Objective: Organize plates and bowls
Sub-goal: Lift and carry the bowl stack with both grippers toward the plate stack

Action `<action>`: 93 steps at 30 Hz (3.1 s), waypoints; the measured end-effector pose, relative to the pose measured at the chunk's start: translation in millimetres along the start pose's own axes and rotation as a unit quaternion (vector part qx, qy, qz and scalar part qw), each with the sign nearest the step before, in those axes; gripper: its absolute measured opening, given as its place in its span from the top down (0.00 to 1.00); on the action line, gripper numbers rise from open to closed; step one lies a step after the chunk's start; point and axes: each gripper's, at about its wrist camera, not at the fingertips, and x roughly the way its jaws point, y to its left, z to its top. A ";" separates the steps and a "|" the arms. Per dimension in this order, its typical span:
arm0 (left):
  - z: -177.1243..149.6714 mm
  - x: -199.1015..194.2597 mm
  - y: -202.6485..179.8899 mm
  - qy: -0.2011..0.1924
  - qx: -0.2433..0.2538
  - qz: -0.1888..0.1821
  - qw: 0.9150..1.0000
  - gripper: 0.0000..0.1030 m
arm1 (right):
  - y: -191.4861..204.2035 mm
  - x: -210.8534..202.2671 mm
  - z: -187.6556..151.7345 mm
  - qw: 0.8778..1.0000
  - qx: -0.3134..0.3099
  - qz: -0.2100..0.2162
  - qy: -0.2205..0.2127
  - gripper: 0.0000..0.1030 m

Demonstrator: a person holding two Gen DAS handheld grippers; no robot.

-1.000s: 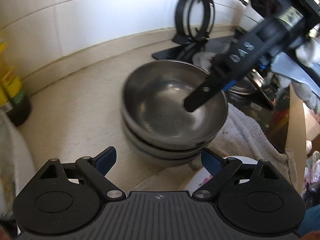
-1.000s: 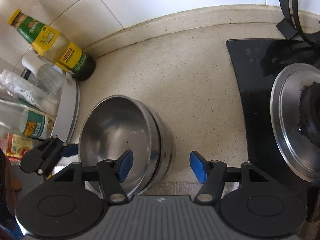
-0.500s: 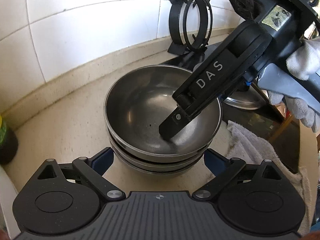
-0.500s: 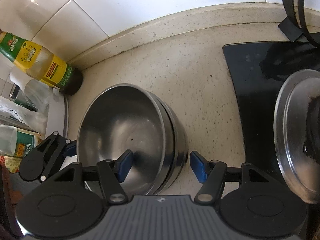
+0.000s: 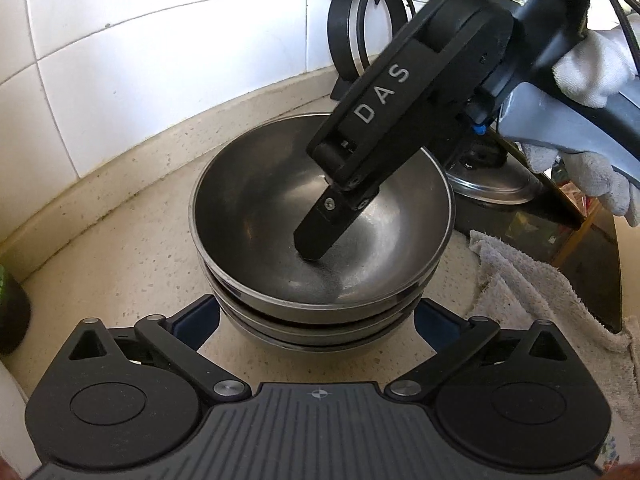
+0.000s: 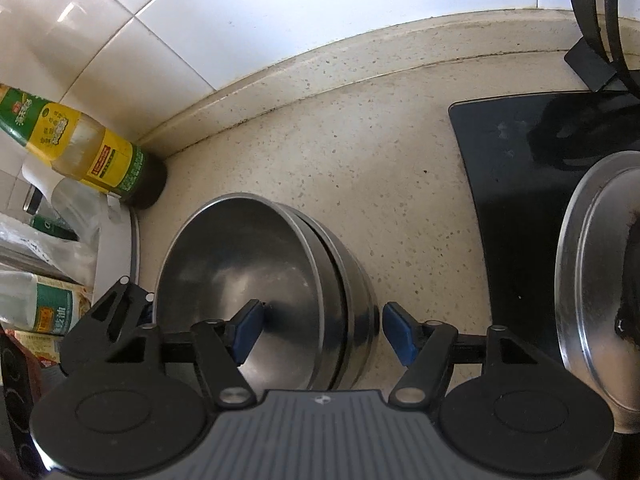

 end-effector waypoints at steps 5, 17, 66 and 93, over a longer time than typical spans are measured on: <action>-0.1 4.4 1.3 -0.011 0.001 0.000 1.000 0.00 | -0.7 3.3 3.5 1.000 -0.002 0.008 -0.003 0.15; 3.8 25.4 -1.0 -0.027 0.016 0.020 0.999 0.00 | -7.4 2.9 5.0 0.999 0.006 0.019 -0.028 0.13; -19.0 -153.6 -150.5 -0.086 -0.056 0.176 0.979 0.00 | 93.6 -142.1 -122.8 0.980 -0.158 0.081 -0.089 0.14; -97.1 -151.4 -176.6 -0.002 -0.128 0.171 0.977 0.00 | 72.5 -74.2 -194.8 0.985 -0.141 0.100 0.004 0.14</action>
